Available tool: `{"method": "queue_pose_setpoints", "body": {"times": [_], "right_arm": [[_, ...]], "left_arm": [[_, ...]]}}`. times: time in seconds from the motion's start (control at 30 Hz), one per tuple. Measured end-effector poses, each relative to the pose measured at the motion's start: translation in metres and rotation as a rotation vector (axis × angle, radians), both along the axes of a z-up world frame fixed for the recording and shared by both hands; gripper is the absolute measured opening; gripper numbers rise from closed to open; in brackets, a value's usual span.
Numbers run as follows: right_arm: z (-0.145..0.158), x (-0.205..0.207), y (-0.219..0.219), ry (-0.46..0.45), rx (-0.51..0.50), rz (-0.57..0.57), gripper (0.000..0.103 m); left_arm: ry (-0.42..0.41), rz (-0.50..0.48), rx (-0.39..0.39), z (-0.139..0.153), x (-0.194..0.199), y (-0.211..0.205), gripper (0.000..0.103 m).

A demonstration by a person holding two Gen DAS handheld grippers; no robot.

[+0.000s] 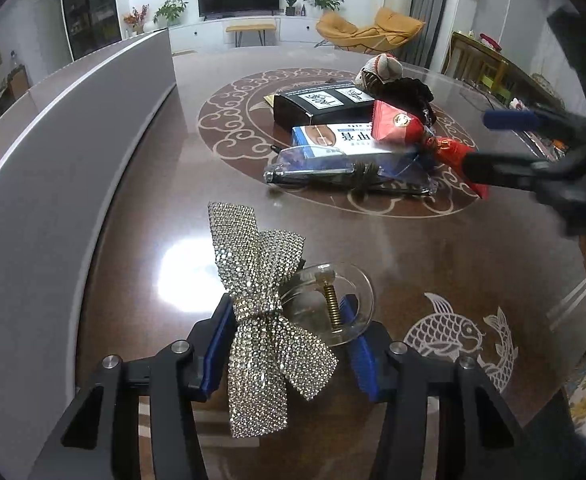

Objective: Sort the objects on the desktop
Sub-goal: 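Grasp the black-framed eyeglasses with the right gripper while the left gripper holds the bow clip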

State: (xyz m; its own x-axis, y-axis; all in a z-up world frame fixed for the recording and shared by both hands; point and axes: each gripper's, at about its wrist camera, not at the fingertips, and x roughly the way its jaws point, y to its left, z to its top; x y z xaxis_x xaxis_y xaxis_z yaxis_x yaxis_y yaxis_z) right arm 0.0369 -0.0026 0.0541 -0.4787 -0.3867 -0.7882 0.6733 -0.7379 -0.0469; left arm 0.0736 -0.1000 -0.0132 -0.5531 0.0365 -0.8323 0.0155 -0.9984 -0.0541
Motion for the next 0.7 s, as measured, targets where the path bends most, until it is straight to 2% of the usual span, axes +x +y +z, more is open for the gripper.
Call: {"method": "queue_pose_setpoints", "body": {"times": [0.07, 0.1, 0.17, 0.23, 0.3, 0.33, 0.4, 0.43, 0.47, 0.5, 0.63, 0.7], "right_arm": [[0.007, 0.011, -0.015, 0.001, -0.043, 0.136, 0.102], [0.004, 0.015, -0.029, 0.012, -0.015, 0.200, 0.102], [-0.011, 0.011, -0.054, 0.018, 0.073, 0.247, 0.102], [-0.027, 0.003, -0.070, 0.009, 0.124, 0.265, 0.100], [-0.042, -0.005, -0.084, -0.003, 0.177, 0.287, 0.090], [-0.048, -0.006, -0.090, -0.003, 0.206, 0.299, 0.091], [-0.050, -0.003, -0.095, 0.012, 0.228, 0.323, 0.085], [-0.051, -0.003, -0.095, -0.014, 0.235, 0.328, 0.078], [-0.051, -0.003, -0.092, -0.044, 0.222, 0.329, 0.063], [-0.051, -0.004, -0.089, -0.086, 0.214, 0.321, 0.053], [-0.053, -0.009, -0.072, -0.192, 0.191, 0.278, 0.051], [-0.053, -0.027, -0.069, -0.222, 0.162, 0.247, 0.052]], "left_arm": [[0.001, -0.001, -0.001, -0.001, 0.004, -0.002, 0.052], [0.002, 0.000, -0.001, -0.001, 0.006, -0.003, 0.052], [0.002, 0.003, 0.004, -0.001, 0.009, -0.005, 0.052], [0.002, 0.011, 0.007, -0.001, 0.014, -0.008, 0.052], [0.000, 0.018, 0.004, -0.002, 0.018, -0.012, 0.052], [0.000, 0.021, 0.004, -0.002, 0.021, -0.014, 0.052], [0.000, 0.028, 0.004, -0.002, 0.025, -0.019, 0.052], [0.002, 0.030, 0.004, -0.002, 0.026, -0.020, 0.052], [0.003, 0.032, 0.005, -0.002, 0.026, -0.021, 0.052], [0.005, 0.034, 0.006, -0.002, 0.027, -0.021, 0.052], [0.013, 0.036, -0.008, -0.003, 0.029, -0.019, 0.052], [0.015, 0.036, -0.010, -0.003, 0.029, -0.019, 0.052]]}}
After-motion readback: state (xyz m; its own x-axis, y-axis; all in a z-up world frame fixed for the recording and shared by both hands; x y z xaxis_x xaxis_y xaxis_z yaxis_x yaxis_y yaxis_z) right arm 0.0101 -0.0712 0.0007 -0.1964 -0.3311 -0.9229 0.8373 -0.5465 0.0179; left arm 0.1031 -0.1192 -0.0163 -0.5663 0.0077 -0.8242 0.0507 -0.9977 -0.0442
